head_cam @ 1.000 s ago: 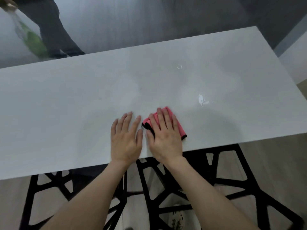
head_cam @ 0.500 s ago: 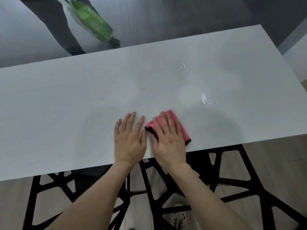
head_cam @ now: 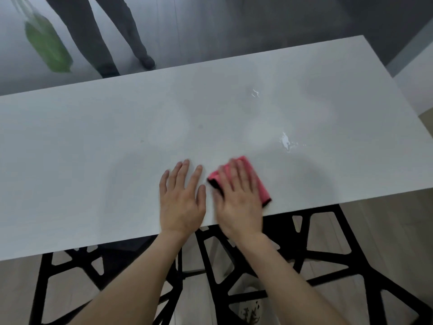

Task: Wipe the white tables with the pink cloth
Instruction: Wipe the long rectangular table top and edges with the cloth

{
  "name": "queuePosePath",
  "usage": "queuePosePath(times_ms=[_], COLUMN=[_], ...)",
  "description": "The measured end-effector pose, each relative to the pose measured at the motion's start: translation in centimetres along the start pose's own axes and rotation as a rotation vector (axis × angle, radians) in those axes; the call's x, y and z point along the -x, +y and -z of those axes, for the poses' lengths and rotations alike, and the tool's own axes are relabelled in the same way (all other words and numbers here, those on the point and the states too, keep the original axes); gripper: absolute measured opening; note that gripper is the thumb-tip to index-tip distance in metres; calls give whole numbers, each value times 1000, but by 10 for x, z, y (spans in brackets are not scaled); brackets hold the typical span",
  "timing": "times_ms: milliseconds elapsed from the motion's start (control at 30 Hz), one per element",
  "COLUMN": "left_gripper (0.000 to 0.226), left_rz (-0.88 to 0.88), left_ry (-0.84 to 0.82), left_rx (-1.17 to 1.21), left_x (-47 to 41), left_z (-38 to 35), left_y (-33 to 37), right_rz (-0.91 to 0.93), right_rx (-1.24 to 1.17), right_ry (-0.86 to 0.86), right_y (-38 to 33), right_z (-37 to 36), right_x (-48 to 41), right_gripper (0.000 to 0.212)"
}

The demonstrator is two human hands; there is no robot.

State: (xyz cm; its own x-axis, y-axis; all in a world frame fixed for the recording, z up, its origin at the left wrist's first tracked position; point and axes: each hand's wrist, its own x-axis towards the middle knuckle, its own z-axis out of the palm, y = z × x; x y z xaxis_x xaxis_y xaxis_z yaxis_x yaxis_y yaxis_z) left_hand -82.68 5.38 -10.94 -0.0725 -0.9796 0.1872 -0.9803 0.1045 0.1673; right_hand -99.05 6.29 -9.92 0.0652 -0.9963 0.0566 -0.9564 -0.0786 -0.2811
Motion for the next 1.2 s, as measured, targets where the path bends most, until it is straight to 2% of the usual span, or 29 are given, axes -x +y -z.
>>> queuePosePath(times_ms=[100, 167, 233, 300, 367, 400, 533, 600, 667, 733, 800, 867, 900, 933, 967, 1067, 1133, 1200], left_gripper=[53, 53, 53, 53, 54, 54, 54, 54, 53, 54, 54, 55, 55, 55, 54, 54, 54, 54], left_rz=[-5, -1, 2, 3, 2, 1, 7, 3, -5, -4, -2, 4, 6, 7, 7, 7, 6, 5], left_ry=[-4, -3, -11, -16, -21, -22, -11, -14, -21, -29, -32, -36, -37, -36, -33, -25, -32, -41], left_rx=[3, 9, 3, -8, -15, -20, 13, 9, -4, -11, -14, -23, -25, -26, -24, -22, -22, -23], left_x=[1, 0, 1, 1, 1, 2, -1, -1, 0, 1, 1, 0, 0, 0, 0, -1, -1, -1], left_z=[1, 3, 4, 4, 4, 4, 8, 9, 9, 9, 8, 8, 8, 9, 10, 11, 10, 10], left_y=[0, 0, 1, 2, 2, 2, 3, 2, 0, 0, 2, 3, 4, 4, 5, 4, 3, 2], right_rz=[175, 188, 33, -210, -398, -394, 70, 221, 251, 76, -218, -497, -560, -527, -396, 119, 318, 317], right_rx=[-19, -6, 19, 30, 72, 91, -15, -26, -11, 19, 42, 75, 83, 68, 27, -42, -42, -32], right_ry=[-51, -49, -12, 27, 73, 81, -38, -56, -73, -39, 15, 78, 103, 100, 73, -94, -104, -58], right_y=[9, 49, 100, 125, 96, 69, -23, -7, 41, 106, 157, 153, 130, 100, 68, 4, 26, 77], right_z=[1, 14, 34, 48, 42, 35, 4, 6, 20, 41, 61, 63, 57, 50, 41, 21, 25, 37], right_x=[-2, 7, 17, 20, 14, 10, 0, -2, 1, 5, 6, 1, -5, -10, -14, -10, -14, -26], right_gripper=[62, 63, 66, 69, 67, 65, 59, 60, 61, 63, 63, 63, 61, 60, 57, 59, 59, 55])
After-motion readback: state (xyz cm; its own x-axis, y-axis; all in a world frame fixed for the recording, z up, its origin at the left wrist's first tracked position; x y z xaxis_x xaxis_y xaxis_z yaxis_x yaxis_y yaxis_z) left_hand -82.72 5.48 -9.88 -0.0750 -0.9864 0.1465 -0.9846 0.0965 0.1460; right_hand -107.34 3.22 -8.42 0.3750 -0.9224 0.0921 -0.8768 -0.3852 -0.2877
